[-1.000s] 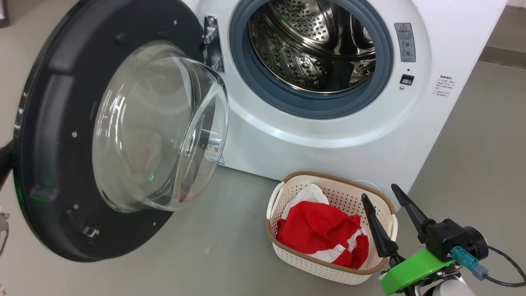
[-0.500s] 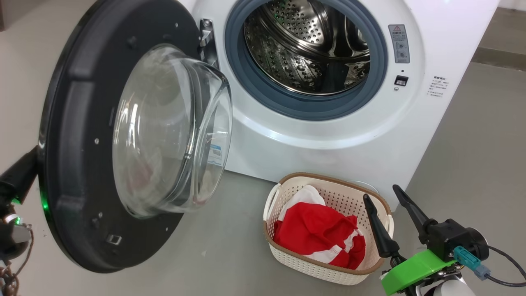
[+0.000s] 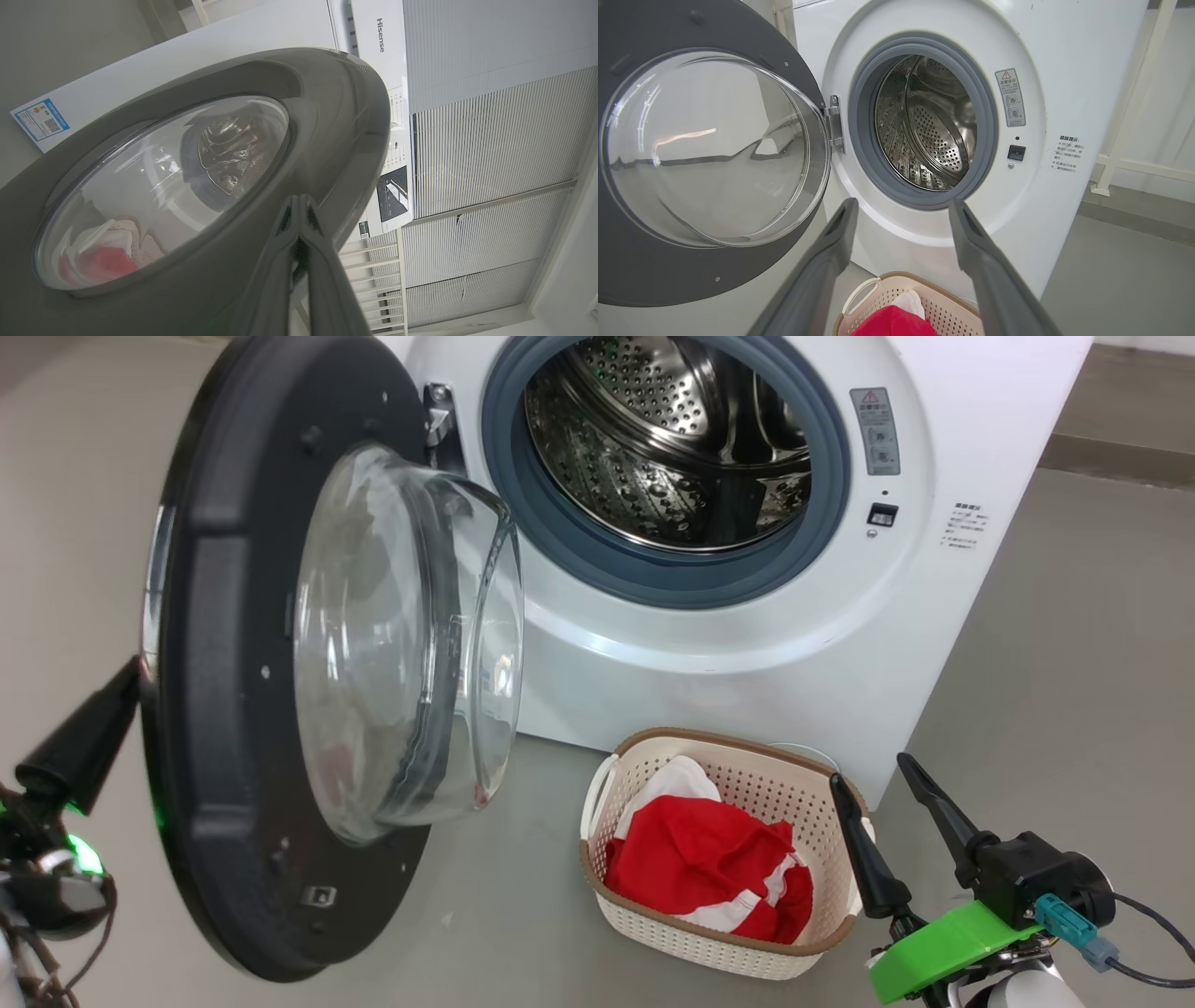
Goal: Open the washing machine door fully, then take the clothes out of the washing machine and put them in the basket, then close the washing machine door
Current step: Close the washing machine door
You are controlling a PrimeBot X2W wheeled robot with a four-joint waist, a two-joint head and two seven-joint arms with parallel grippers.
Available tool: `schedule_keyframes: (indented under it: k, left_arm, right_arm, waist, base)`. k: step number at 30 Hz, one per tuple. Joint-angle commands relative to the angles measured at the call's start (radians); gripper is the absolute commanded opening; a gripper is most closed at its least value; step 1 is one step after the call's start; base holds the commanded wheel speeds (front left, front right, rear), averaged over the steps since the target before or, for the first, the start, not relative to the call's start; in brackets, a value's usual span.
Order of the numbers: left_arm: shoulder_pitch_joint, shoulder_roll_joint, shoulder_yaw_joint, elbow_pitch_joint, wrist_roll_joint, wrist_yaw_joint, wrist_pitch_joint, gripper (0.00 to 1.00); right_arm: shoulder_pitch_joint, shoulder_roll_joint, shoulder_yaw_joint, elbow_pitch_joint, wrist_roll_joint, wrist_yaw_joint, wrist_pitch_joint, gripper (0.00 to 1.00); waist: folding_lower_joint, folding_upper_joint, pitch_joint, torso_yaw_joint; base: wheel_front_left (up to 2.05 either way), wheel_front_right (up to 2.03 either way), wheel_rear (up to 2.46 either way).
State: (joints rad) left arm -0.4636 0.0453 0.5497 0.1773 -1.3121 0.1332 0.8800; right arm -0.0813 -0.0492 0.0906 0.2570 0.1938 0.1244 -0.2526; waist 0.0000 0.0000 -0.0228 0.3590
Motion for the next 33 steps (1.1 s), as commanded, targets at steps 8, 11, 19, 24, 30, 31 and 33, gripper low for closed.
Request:
schedule_keyframes:
  k: [8,11,19,24,30,31,33]
  left_arm:
    - [0.067,0.007,-0.037,-0.118,-0.061,0.024,-0.004,0.0]
    - [0.097,0.006,-0.063,-0.142,-0.097,0.03,-0.02,0.0]
    - [0.172,0.005,-0.17,-0.193,-0.187,0.03,-0.105,0.0]
    - [0.215,0.005,-0.222,-0.211,-0.232,0.015,-0.16,0.0]
    - [0.246,0.005,-0.26,-0.218,-0.276,-0.004,-0.214,0.0]
    - [0.248,0.005,-0.263,-0.22,-0.283,-0.006,-0.221,0.0]
    - [0.253,0.005,-0.269,-0.224,-0.294,-0.011,-0.231,0.0]
  right_arm:
    - [-0.011,-0.001,0.02,-0.031,0.021,0.006,-0.009,1.0]
    - [-0.01,-0.001,0.024,-0.037,0.026,0.006,-0.009,1.0]
    - [-0.008,-0.001,0.029,-0.041,0.03,0.006,-0.009,1.0]
    - [-0.01,-0.001,0.03,-0.047,0.034,0.006,-0.009,1.0]
    - [-0.012,-0.001,0.028,-0.049,0.033,0.006,-0.009,1.0]
    - [-0.013,-0.001,0.028,-0.049,0.032,0.006,-0.009,1.0]
    - [-0.015,-0.001,0.026,-0.049,0.03,0.006,-0.009,1.0]
  waist:
    - [0.0,0.0,-0.011,-0.026]
    - [0.0,0.0,-0.012,-0.036]
    - [0.0,0.0,-0.013,-0.06]
    - [0.0,0.0,-0.008,-0.08]
    - [0.0,0.0,0.001,-0.107]
    - [0.0,0.0,0.003,-0.111]
    - [0.0,0.0,0.008,-0.121]
  base:
    - [0.0,0.0,0.0]
    - [0.0,0.0,0.0]
    - [0.0,0.0,0.0]
    - [0.0,0.0,0.0]
    - [0.0,0.0,0.0]
    - [0.0,0.0,0.0]
    - [0.0,0.0,0.0]
